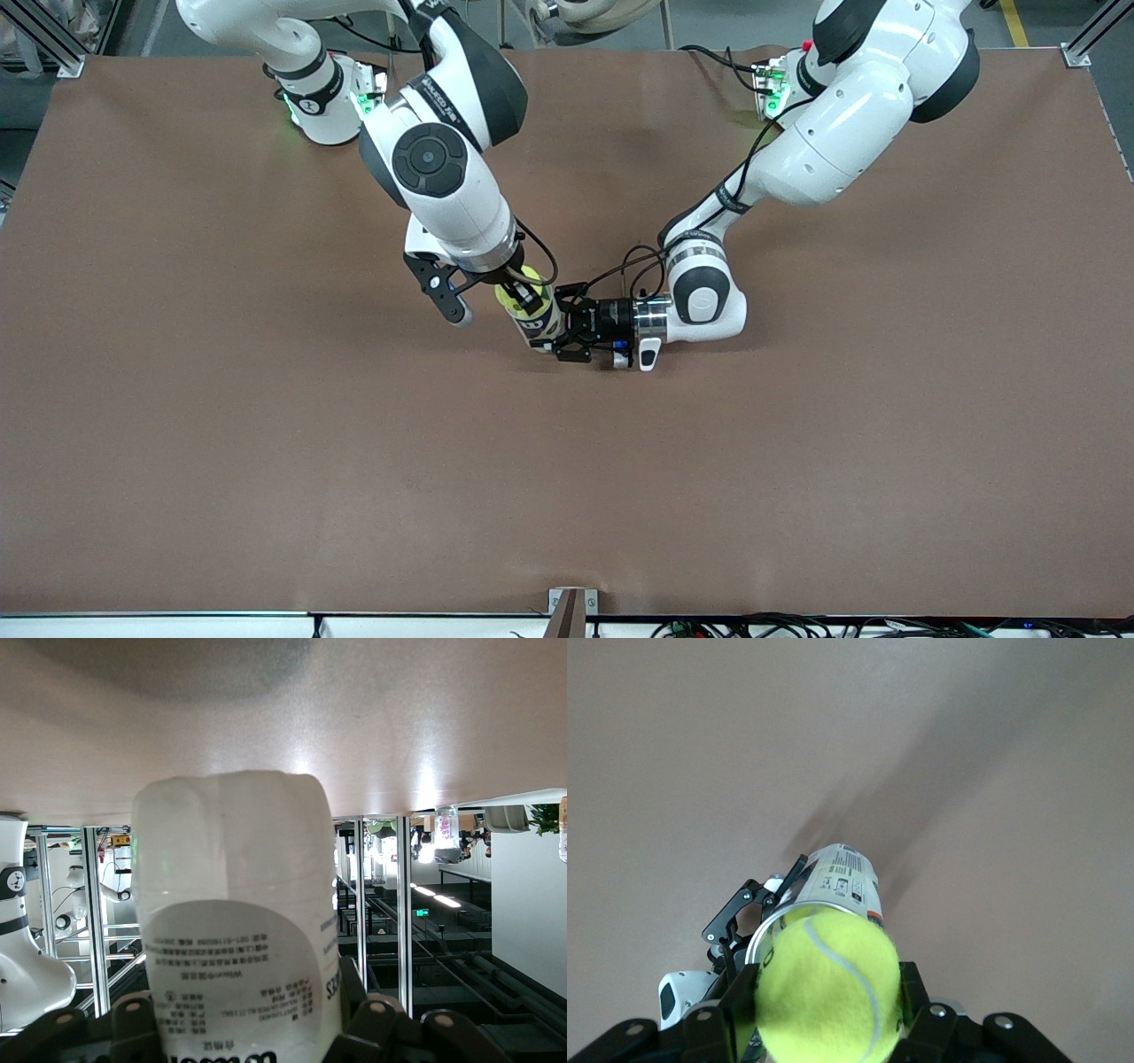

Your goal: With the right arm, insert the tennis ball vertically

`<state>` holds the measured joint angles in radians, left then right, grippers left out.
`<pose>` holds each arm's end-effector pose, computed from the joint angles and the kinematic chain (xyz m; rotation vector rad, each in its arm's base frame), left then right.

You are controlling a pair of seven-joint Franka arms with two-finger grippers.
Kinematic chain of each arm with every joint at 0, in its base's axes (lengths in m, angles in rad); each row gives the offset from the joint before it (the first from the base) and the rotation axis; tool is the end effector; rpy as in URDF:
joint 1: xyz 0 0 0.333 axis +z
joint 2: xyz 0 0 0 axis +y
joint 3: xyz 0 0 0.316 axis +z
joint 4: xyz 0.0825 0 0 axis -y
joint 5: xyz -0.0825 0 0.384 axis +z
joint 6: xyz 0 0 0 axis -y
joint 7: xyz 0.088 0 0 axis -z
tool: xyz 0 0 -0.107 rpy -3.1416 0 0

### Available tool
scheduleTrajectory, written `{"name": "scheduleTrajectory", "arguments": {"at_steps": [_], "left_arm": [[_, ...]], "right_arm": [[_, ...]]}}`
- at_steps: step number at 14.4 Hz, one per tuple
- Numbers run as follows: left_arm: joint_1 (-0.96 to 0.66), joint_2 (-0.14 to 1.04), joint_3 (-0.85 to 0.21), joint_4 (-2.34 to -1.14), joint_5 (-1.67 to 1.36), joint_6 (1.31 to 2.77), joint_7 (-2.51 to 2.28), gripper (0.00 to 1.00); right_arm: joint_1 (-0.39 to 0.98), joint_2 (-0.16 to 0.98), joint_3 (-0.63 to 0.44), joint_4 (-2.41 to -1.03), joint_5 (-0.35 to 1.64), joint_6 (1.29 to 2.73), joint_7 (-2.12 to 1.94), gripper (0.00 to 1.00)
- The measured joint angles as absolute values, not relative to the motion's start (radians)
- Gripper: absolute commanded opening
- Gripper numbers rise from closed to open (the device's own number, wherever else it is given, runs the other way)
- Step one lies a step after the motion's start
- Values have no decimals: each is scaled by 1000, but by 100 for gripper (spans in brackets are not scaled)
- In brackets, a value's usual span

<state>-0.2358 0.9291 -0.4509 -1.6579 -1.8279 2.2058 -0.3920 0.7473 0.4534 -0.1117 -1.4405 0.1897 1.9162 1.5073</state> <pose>0.5226 -0.4279 0.1235 1.2791 1.2333 -1.1258 0.5423 0.4325 0.4344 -2.7341 1.3579 0.1566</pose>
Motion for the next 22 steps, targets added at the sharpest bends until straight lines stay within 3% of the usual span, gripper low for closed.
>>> {"name": "scheduleTrajectory", "arguments": {"at_steps": [1,10,16,22], "left_arm": [[-236,929,-451,-1658,-1828,2206,-391,70],[-236,939,-451,-1658,-1828,2206,-385,70],[-230,952,-434,-1645,-1828,2174,-372,70],[-219,976,-384,-1617,-1828,2117,-366,70]], "right_arm": [[749,456,-112,-1439,190,1916,1508,100],[709,458,-137,-1415,189,1928,1411,100],[456,474,-150,-1441,158,1858,953,100],[214,486,-155,-1562,132,1920,488,100]]}}
